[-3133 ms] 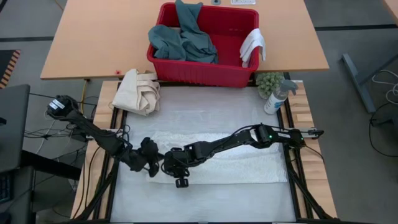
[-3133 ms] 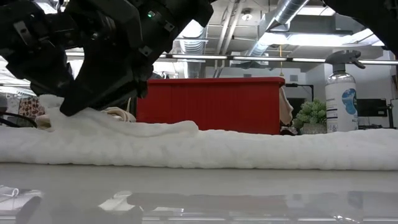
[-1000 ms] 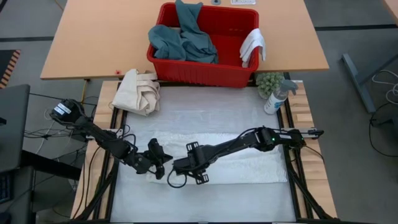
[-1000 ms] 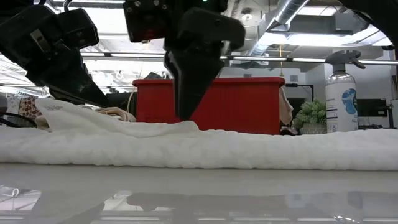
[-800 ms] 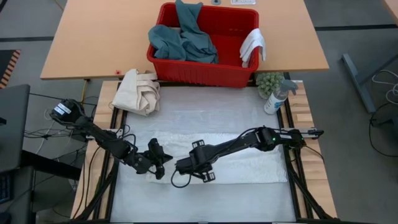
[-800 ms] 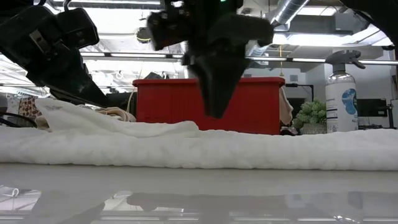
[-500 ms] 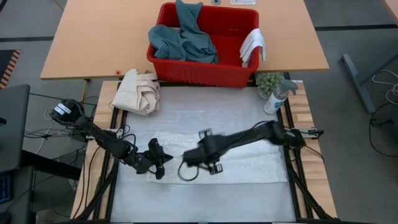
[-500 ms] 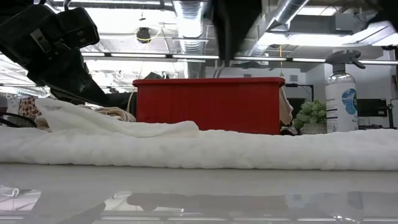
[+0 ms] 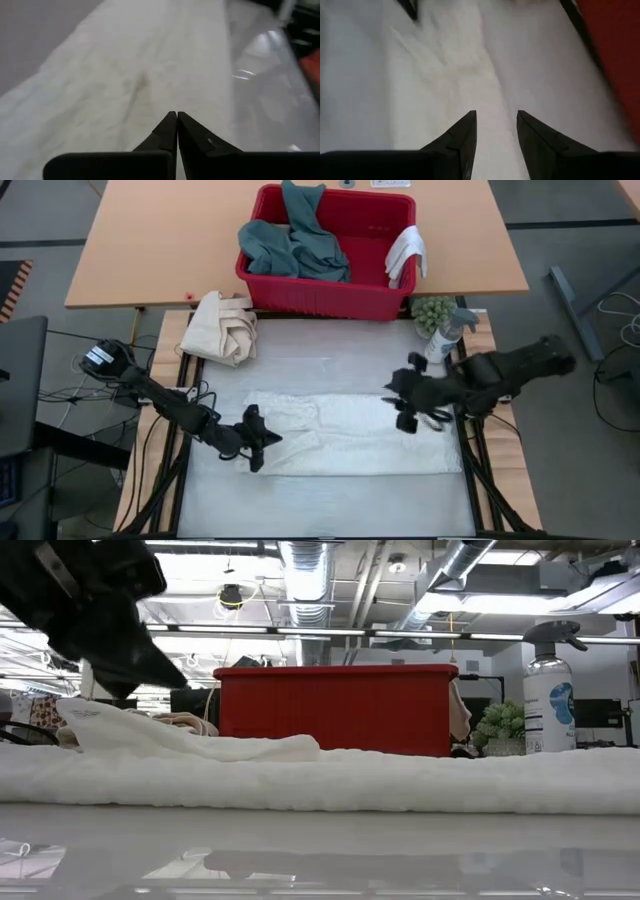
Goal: Fold Laundry from Bin
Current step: Fold the white shirt
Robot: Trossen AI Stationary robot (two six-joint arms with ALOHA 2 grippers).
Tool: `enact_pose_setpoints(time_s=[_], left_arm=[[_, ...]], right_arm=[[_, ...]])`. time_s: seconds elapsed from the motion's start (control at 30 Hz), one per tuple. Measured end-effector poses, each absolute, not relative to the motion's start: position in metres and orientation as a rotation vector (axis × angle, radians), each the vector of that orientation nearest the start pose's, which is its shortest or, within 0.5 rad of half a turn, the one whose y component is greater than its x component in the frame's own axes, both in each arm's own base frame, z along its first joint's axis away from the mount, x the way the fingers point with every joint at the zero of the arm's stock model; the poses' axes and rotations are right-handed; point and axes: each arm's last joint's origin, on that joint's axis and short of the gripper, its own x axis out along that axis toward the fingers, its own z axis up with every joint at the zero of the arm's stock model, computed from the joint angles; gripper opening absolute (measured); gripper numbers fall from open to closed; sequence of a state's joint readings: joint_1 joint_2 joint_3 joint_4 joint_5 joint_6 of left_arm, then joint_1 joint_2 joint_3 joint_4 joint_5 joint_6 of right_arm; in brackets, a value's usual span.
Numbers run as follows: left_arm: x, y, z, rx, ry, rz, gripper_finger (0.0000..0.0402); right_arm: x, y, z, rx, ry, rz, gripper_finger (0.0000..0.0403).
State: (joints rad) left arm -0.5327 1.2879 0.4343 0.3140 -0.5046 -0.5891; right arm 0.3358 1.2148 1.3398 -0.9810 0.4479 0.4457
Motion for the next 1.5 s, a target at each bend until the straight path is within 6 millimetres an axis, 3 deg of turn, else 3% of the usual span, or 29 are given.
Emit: enact_pose_setpoints(time_s=[0.17, 0.27, 0.53, 0.77, 1.07, 1.5], left_arm=[[0.202, -0.1, 0.199, -0.336, 0.329, 0.005, 0.0], [0.192, -0.09, 0.21, -0.321, 0.322, 0.025, 0.0], [0.182, -0.082, 0.2, -0.322, 0.479, 0.009, 0.0], [0.185, -0.083, 0.193, -0.29, 0.502, 0.049, 0.0], [0.193, -0.087, 0.18, -0.267, 0.544, 0.063, 0.0], [0.209, -0.095, 0.153, -0.234, 0.608, 0.055, 0.0]], right_arm=[[0.232, 0.061, 0.327, 0.205, 0.459, -0.199, 0.0163], [0.255, 0.066, 0.295, 0.205, 0.515, -0.13, 0.0163], [0.331, 0.096, 0.243, -0.011, 0.586, 0.095, 0.0163], [0.372, 0.117, 0.205, -0.179, 0.675, 0.209, 0.0163], [0.393, 0.124, 0.166, -0.244, 0.764, 0.236, 0.0163], [0.394, 0.104, 0.155, -0.241, 0.832, 0.187, 0.0162]])
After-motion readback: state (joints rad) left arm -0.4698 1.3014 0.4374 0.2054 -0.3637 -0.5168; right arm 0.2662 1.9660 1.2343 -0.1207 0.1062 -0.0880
